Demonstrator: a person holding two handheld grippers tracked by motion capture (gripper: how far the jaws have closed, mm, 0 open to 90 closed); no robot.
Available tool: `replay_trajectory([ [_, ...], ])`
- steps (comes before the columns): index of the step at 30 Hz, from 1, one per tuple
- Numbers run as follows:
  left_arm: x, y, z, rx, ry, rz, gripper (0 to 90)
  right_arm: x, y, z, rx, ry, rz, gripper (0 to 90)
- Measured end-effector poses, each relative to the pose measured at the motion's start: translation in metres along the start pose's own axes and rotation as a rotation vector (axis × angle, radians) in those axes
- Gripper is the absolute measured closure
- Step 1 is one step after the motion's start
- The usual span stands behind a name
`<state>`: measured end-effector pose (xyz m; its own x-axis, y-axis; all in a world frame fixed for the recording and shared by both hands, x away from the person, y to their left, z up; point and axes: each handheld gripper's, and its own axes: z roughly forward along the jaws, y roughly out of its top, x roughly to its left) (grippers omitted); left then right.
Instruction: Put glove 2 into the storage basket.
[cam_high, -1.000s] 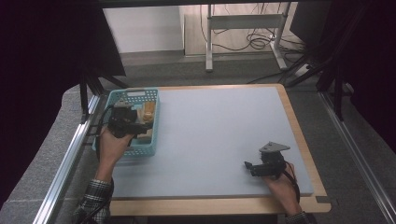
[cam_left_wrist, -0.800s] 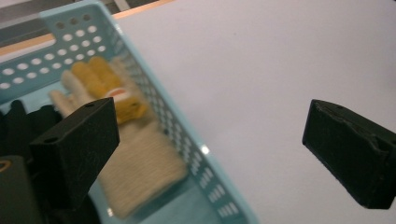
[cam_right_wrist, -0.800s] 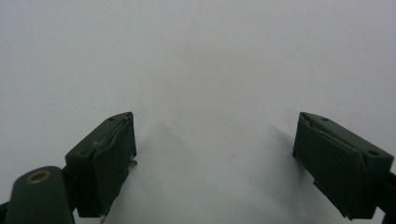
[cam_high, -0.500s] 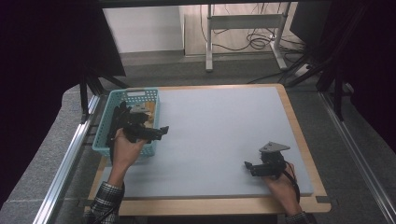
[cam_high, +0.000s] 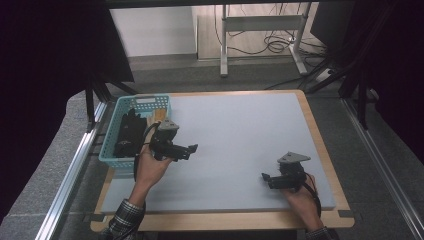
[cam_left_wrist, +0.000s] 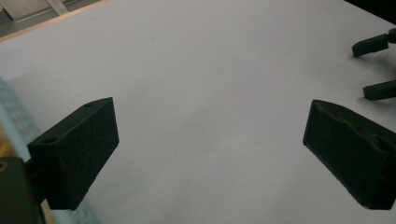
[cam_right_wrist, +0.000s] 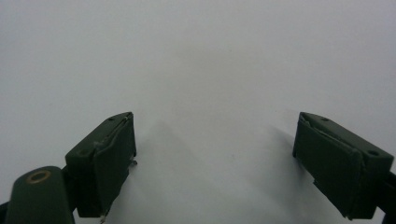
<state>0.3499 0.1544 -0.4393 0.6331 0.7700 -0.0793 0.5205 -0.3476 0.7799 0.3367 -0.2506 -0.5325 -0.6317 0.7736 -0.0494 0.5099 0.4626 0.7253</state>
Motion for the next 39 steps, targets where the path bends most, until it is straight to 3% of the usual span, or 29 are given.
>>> replay_trajectory([
  [11, -0.031, -0.011, 0.019, -0.002, -0.071, 0.042, 3.6, 0.000, 0.000, 0.000, 0.000, 0.000, -0.001, 12.7],
  [19, -0.049, -0.038, 0.045, 0.035, -0.100, 0.066, 3.3, 0.000, 0.000, 0.000, 0.000, -0.001, -0.001, 12.7],
  [29, -0.055, -0.067, 0.070, 0.101, -0.079, 0.067, 3.0, 0.000, 0.000, 0.000, -0.001, 0.000, -0.001, 12.7],
  [34, -0.057, -0.075, 0.079, 0.155, -0.034, 0.079, 3.0, 0.000, 0.000, 0.000, 0.000, -0.001, -0.001, 12.7],
  [39, -0.058, -0.078, 0.081, 0.144, -0.031, 0.080, 0.3, 0.000, 0.000, 0.000, -0.001, -0.001, -0.002, 12.7],
])
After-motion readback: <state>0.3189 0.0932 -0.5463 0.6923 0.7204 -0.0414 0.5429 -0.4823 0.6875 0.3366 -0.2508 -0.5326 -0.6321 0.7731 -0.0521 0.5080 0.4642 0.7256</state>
